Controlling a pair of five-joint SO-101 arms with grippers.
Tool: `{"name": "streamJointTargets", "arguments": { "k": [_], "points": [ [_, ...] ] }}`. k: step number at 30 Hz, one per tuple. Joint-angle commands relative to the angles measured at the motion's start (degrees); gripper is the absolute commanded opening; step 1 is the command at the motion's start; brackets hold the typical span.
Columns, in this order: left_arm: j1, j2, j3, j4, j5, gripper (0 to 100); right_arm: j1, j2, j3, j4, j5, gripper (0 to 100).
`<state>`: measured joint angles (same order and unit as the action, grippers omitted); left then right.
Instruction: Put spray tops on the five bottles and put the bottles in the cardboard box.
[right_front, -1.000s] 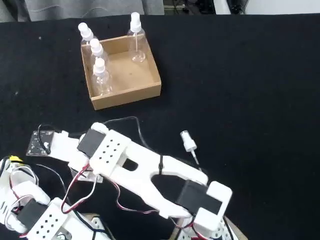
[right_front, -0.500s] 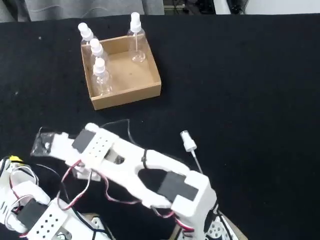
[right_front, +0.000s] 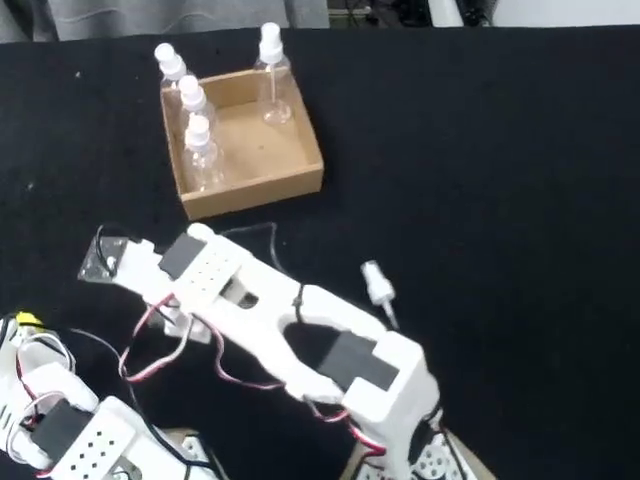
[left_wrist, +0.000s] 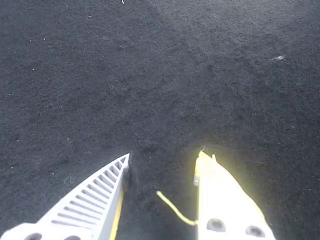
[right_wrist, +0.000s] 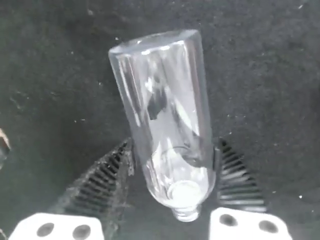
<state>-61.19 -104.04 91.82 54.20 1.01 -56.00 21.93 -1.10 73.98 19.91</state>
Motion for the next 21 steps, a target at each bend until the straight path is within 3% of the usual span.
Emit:
{"name": "streamJointTargets", "arguments": {
  "k": [1, 10, 21],
  "points": [
    [-0.57, -0.53, -1.54, 0.18, 0.26, 20, 1.41, -0.84, -3.21, 2.02, -0.18, 15.5],
    [0.04, -0.53, -1.45, 0.18, 0.26, 20, 1.49, -1.89, -3.47, 5.71, -0.26, 14.5],
    [3.12, -0.62, -1.36, 0.44, 0.35, 20, 2.9, -15.69, 3.82, 9.23, -0.26, 14.5]
  ]
}}
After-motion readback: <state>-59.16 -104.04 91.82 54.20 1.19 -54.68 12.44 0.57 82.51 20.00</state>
